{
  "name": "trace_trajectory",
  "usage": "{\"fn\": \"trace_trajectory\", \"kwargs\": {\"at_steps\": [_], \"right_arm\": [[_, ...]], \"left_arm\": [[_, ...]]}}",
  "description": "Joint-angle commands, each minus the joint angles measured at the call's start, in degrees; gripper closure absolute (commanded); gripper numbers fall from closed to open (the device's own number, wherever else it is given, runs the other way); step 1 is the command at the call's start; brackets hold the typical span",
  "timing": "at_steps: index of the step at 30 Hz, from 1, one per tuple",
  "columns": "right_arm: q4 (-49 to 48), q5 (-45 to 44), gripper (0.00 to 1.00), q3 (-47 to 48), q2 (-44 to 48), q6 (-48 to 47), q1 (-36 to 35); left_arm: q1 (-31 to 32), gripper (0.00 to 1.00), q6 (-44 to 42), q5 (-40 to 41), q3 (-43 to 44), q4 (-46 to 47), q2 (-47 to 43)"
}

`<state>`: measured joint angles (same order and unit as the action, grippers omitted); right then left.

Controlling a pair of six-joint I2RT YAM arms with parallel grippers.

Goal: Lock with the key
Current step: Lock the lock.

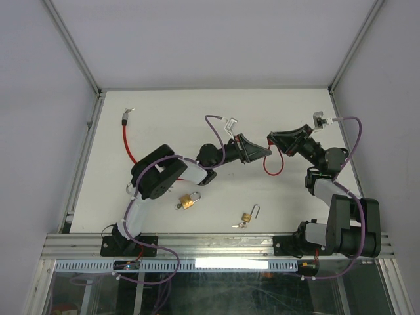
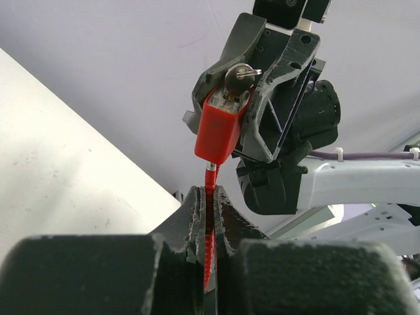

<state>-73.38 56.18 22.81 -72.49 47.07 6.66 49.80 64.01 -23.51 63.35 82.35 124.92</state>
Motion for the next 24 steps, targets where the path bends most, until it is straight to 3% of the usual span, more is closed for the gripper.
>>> {"fn": "trace_trajectory", "kwargs": {"at_steps": [1, 13, 24], "right_arm": [[-2.41, 0.4, 1.0, 0.46, 0.68, 0.72, -0.28], [-9.21, -2.59, 1.0, -1.45, -2.92, 8.43, -0.36], [-12.85, -1.45, 1.0, -1.25, -1.14, 12.63, 0.98]], "left_arm": [[0.12, 1.0, -0.49, 0.43, 1.56, 6.09, -2.02], [6.52, 1.0, 2.34, 21.81, 4.02, 17.41, 1.28], [6.9, 1.0, -3.73, 28.65, 7.44, 17.49, 3.04]]}}
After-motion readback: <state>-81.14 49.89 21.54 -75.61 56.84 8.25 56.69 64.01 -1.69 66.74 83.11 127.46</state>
